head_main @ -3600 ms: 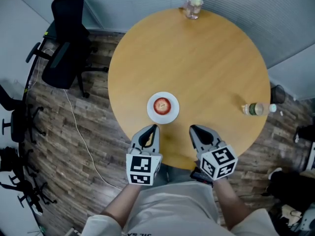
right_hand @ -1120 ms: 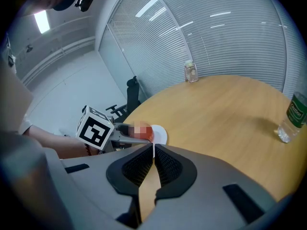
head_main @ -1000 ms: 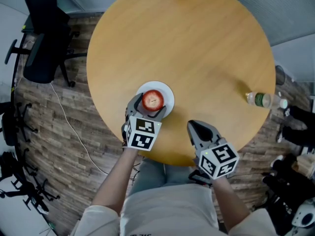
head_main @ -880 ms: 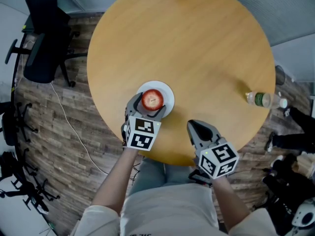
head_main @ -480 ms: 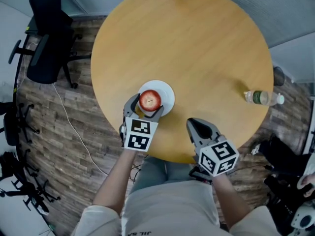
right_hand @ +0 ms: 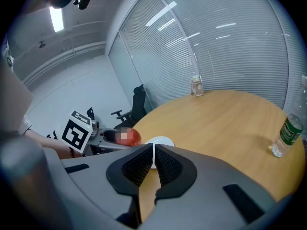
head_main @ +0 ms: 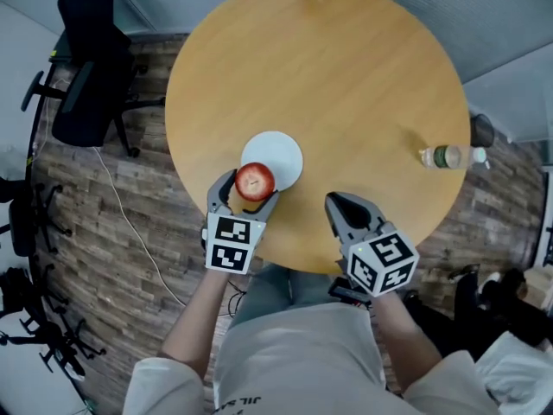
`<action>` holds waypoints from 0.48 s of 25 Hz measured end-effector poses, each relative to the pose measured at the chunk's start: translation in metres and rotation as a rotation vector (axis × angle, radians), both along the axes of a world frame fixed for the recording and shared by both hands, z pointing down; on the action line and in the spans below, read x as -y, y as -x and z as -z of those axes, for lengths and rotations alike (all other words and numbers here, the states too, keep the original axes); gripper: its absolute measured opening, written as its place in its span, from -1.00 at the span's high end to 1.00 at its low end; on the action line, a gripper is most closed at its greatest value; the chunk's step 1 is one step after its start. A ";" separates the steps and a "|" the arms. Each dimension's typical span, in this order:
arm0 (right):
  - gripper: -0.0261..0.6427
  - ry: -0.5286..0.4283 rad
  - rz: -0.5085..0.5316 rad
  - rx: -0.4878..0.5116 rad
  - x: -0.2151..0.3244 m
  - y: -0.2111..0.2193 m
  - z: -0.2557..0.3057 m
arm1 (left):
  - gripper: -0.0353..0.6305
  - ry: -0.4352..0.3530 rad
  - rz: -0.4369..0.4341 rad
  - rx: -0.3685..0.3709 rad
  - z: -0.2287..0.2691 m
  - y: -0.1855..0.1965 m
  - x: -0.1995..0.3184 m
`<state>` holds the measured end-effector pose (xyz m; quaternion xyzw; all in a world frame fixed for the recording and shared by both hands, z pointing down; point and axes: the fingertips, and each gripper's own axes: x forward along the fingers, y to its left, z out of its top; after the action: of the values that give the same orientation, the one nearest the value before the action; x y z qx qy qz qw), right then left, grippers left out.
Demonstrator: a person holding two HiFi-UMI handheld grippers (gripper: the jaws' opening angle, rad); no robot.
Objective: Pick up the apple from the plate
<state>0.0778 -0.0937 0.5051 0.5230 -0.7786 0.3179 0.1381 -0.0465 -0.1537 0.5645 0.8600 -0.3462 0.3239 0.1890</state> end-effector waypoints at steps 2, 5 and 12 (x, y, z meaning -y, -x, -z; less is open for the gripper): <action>0.82 -0.016 0.000 -0.004 -0.004 -0.001 0.007 | -0.28 0.001 0.021 -0.024 0.010 0.004 -0.007; 0.82 -0.037 0.007 -0.010 -0.006 0.002 0.016 | -0.28 -0.006 0.042 -0.051 0.028 0.012 -0.016; 0.82 -0.078 0.010 -0.022 -0.011 0.006 0.037 | -0.28 -0.058 0.012 -0.087 0.067 0.018 -0.043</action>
<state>0.0718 -0.0826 0.4677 0.5274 -0.7916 0.2809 0.1277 -0.0646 -0.1105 0.4973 0.8761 -0.3522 0.2750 0.1808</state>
